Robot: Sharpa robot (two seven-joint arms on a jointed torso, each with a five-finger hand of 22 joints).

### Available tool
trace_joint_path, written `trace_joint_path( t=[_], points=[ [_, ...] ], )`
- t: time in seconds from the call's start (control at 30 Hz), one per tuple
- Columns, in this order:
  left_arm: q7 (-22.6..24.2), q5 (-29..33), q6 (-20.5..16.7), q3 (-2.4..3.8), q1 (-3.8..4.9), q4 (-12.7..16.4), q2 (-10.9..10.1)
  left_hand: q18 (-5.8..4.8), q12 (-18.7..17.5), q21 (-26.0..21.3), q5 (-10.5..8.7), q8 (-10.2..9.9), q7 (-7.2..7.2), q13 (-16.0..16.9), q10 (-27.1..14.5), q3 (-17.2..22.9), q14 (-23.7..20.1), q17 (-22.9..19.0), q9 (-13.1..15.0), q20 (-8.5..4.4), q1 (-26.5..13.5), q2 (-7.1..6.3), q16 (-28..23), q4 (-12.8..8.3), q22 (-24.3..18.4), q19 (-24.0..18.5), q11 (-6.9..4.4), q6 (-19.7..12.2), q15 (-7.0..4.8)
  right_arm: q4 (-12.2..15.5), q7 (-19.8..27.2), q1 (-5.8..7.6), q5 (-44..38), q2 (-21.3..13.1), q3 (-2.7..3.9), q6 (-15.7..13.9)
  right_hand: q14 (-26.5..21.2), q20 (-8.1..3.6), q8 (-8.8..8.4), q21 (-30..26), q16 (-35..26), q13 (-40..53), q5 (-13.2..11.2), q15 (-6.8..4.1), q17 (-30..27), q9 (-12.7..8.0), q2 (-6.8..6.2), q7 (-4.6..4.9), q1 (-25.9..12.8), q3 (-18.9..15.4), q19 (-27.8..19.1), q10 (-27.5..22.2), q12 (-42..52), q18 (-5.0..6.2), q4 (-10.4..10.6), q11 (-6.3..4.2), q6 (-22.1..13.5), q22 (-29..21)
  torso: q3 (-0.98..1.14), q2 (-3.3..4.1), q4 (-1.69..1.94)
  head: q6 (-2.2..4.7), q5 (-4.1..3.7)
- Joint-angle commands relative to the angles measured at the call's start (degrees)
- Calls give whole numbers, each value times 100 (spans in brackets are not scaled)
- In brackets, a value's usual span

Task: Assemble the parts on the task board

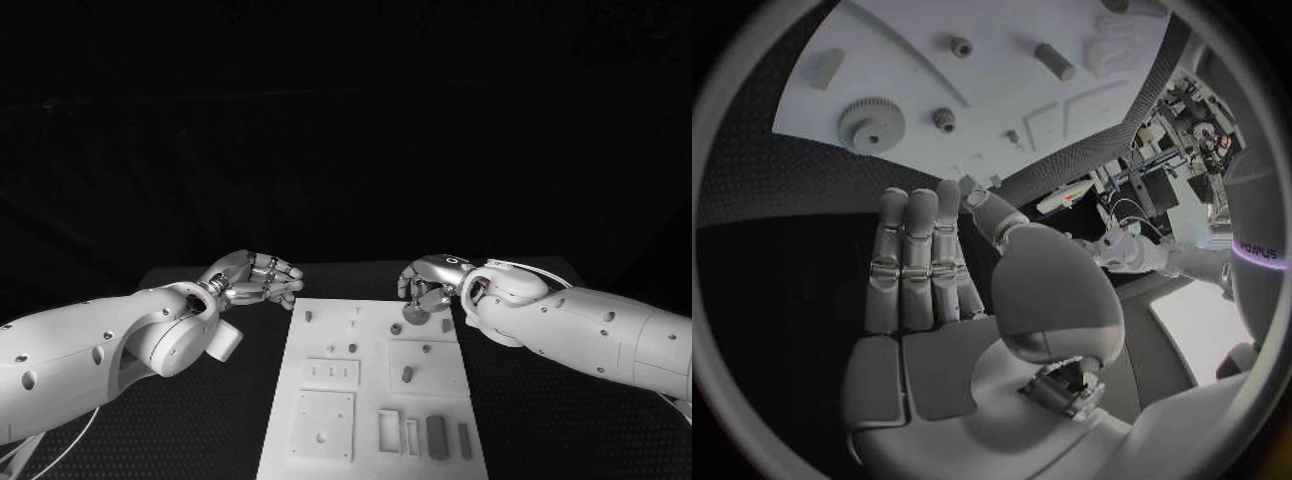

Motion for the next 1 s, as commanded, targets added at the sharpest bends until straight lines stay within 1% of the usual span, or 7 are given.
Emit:
trace_joint_path(
  t=[0.03, 0.07, 0.2, 0.37, 0.57, 0.73, 1.0],
  points=[
    [71, -35, 10, 4, 4, -5, 15, 31, -38, 32, 9, -38, 31, 5, 12, -31, 41, 13, -9, -26, -76, 4, -36, 10, 10, 2, 33, 29, 5, 107, -165, -12, -198, -25, 4, -124, -27, -2, -164, -14, -96, -359, 11, 245, -59, -94, -75, 172, 13, 94, -51, -1065, -779, -5, 2, 315, -172, 122, 17, 159, 37, 19, -31],
    [71, -34, 8, 3, 3, -13, 16, 30, -44, 31, 8, -41, 34, 6, 12, -32, 42, 18, -11, -26, -85, 4, -40, 11, 11, 1, 34, 29, 5, 148, -176, -17, -223, -40, 4, -122, 116, -18, -197, 59, -37, -481, 16, 302, -41, -126, -105, 209, 49, 118, 39, -1184, -969, -4, -2, 407, -177, 145, 19, 185, 39, 13, -38],
    [66, -28, 25, 3, 3, -34, 11, 28, -54, 30, 9, -47, 38, 7, 15, -32, 42, 26, -14, -28, -99, 7, -48, 11, 14, 1, 35, 29, 5, 297, -283, -87, -529, -76, 4, -110, 389, -117, -239, 269, 109, -732, 14, 336, 19, -193, -140, 185, 88, 136, 257, -1209, -1284, -4, -5, 455, -130, 152, 20, 235, 47, 17, -70],
    [45, -26, 41, 3, 3, -25, -18, 23, -75, 25, 8, -56, 43, 9, 18, -32, 39, 42, -18, -30, -128, 11, -67, 10, 20, -6, 38, 33, 7, 404, -465, -169, -983, -57, 3, -168, 437, -168, -355, 400, 187, -1016, 12, 423, 67, -301, -249, 167, 31, 121, 321, -1329, -1618, -4, -2, 552, -224, 140, 48, 321, 45, 107, -132],
    [60, 48, -67, 2, 3, -18, -20, 20, -147, 18, 9, -107, 94, 1, -34, -32, 42, 76, -40, -33, -183, -12, -99, 9, 31, -11, 67, -20, 7, 400, -636, -213, -1348, -48, -5, -165, 510, -196, -378, 503, 275, -1199, 15, 429, 111, -359, -314, 148, -3, 137, 378, -1227, -1767, -4, 4, 556, -193, 143, 50, 367, 62, 67, -138],
    [62, 48, -83, 2, 3, -5, -53, 17, -172, 14, 9, -119, 103, 2, -44, -22, 42, 92, -45, -32, -205, -15, -116, 12, 36, -15, 77, -29, 9, 467, -672, -241, -1441, -69, -10, -154, 630, -289, -335, 710, 519, -1344, 13, 406, 240, -389, -343, 131, -52, 144, 523, -1082, -1861, -4, 3, 532, -46, 150, 78, 405, 76, 57, -125],
    [51, 50, -74, 2, 3, 9, -77, 14, -191, 9, 9, -126, 106, 4, -49, -14, 40, 106, -47, -30, -229, -21, -133, 13, 40, -21, 82, -30, 11, 440, -767, -256, -1589, -61, -14, -363, 578, -306, -311, 805, 603, -1486, 14, 415, 282, -429, -350, 142, -72, 190, 483, -999, -1967, -4, 4, 541, 65, 141, 114, 475, 78, 82, -119]
  ],
)
